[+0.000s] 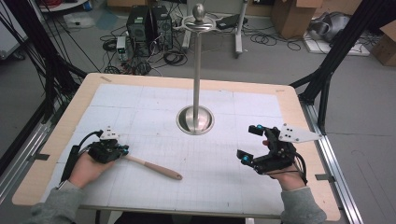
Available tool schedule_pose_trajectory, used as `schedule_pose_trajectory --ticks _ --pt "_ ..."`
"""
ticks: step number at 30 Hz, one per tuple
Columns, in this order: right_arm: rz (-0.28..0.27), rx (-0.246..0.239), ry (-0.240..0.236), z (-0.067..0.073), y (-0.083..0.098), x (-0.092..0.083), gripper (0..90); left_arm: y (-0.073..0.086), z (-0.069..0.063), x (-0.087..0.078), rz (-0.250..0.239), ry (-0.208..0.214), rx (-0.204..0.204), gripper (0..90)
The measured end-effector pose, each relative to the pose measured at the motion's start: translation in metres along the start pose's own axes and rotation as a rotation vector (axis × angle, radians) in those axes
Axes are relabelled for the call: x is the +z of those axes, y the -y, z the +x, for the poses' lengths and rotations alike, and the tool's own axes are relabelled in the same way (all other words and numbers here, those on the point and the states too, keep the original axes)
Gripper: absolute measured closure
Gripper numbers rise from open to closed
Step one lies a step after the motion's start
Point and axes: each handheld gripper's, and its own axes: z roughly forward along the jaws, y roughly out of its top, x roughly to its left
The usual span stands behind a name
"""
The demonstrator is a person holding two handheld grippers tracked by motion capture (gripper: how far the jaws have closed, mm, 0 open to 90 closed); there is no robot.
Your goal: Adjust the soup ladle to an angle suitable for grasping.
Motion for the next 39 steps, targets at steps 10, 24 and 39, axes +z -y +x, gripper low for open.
schedule_pose_trajectory --ticks 10,24,39 --pt "0.004 -0.002 -0.009 0.000 -0.001 0.006 0.4 0.024 0.005 -0.022 -0.001 -0.044 -0.028 90.0" --pt "0.022 -0.006 -0.029 -0.001 -0.002 0.019 0.3 0.023 -0.004 -0.047 -0.151 -0.017 -0.096 90.0" --pt "0.025 -0.015 -0.049 -0.002 -0.005 0.030 0.4 0.030 -0.078 -0.068 -0.143 0.069 0.089 90.0"
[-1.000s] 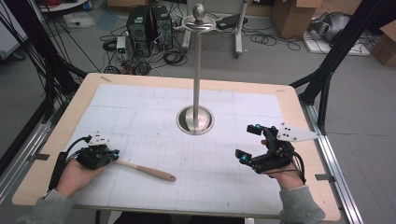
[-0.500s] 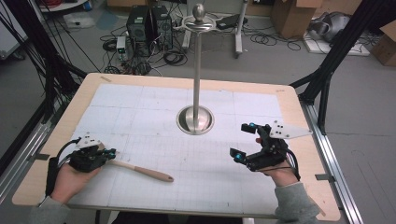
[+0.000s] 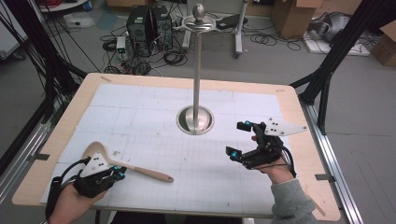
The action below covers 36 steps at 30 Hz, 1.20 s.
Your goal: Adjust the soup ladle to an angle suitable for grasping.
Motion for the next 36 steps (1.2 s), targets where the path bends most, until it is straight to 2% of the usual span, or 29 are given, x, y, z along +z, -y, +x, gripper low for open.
schedule_pose_trajectory --ticks 2,10,16,21,27,31,33,36 --pt "0.003 0.003 -0.002 0.000 0.000 0.001 0.3 0.000 -0.002 0.002 0.006 0.006 0.007 90.0" --pt "0.010 0.000 0.003 0.001 0.001 0.000 0.3 0.000 -0.019 0.027 0.054 0.046 0.070 90.0" --pt "0.005 -0.002 0.005 0.002 0.001 -0.003 0.4 0.001 -0.020 0.037 0.079 0.061 0.067 90.0" --pt "0.008 0.003 0.009 0.003 0.002 -0.005 0.4 0.000 -0.023 0.044 0.091 0.077 0.095 89.9" --pt "0.004 0.001 0.019 0.003 0.003 -0.009 0.3 -0.002 -0.026 0.052 0.089 0.097 0.116 90.0" --pt "0.003 0.001 0.028 0.004 0.004 -0.013 0.3 -0.003 -0.026 0.055 0.085 0.091 0.131 90.0" --pt "0.001 0.001 0.031 0.005 0.005 -0.015 0.3 -0.004 -0.025 0.056 0.067 0.085 0.138 90.0" --pt "0.002 0.004 0.038 0.006 0.005 -0.017 0.3 -0.007 -0.022 0.058 0.047 0.085 0.124 90.0"
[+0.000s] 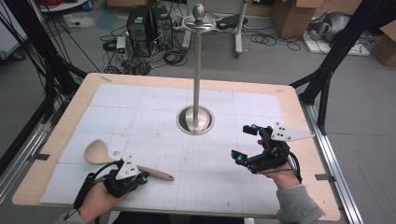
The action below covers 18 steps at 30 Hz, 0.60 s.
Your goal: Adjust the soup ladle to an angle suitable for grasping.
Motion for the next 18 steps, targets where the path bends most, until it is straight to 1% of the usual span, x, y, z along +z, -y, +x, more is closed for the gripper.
schedule_pose_trajectory --ticks 2,4,5,7,8,9,11,14,18 --pt "0.001 -0.001 0.004 0.0006 0.0006 -0.0014 0.3 -0.0019 0.0019 0.0014 -0.015 0.000 -0.008 90.0" --pt "0.000 -0.004 0.004 0.0005 0.0008 -0.0022 0.4 -0.0028 0.0028 0.0019 -0.019 -0.002 -0.013 90.0" --pt "-0.001 -0.003 0.006 0.0010 0.0012 -0.0036 0.3 -0.0047 0.0038 0.0028 -0.024 -0.003 -0.024 90.0" --pt "0.000 0.003 0.012 0.0016 0.0014 -0.0053 0.4 -0.0052 0.0042 0.0030 -0.020 -0.002 -0.025 90.0" --pt "-0.003 -0.001 0.012 0.0012 0.0016 -0.0058 0.4 -0.0048 0.0039 0.0030 -0.018 0.000 -0.027 90.0" --pt "0.000 0.006 0.013 0.0016 0.0016 -0.0069 0.4 -0.0041 0.0042 0.0030 -0.015 0.003 -0.024 90.0" --pt "-0.003 0.003 0.016 0.0006 0.0020 -0.0076 0.3 -0.0032 0.0042 0.0031 -0.009 0.010 -0.025 90.0" --pt "-0.005 0.008 0.012 0.0001 0.0022 -0.0078 0.3 -0.0031 0.0036 0.0038 -0.007 0.009 -0.025 90.0" --pt "-0.003 0.006 0.014 -0.0001 0.0022 -0.0073 0.3 -0.0016 0.0032 0.0043 -0.006 0.008 -0.014 90.0"
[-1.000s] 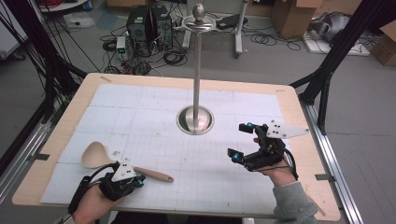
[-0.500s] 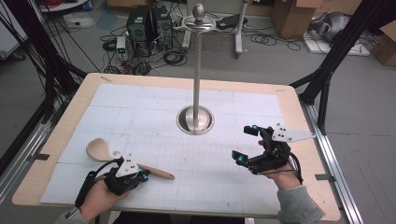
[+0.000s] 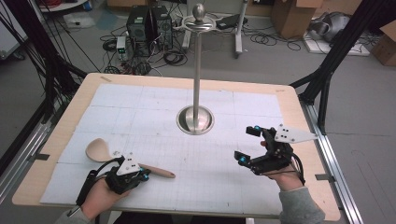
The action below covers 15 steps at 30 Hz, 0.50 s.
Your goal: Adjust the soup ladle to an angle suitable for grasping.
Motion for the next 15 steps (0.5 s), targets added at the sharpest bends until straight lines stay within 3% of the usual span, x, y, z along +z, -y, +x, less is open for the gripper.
schedule_pose_trajectory --ticks 6,15 --pt "-0.004 -0.007 -0.003 0.0004 -0.0009 0.0008 0.3 0.0014 -0.0018 0.0009 0.005 -0.008 0.015 90.0" --pt "-0.001 -0.006 -0.009 0.0012 -0.0017 0.0037 0.4 0.0047 -0.0035 0.0033 -0.028 -0.029 0.025 90.0"
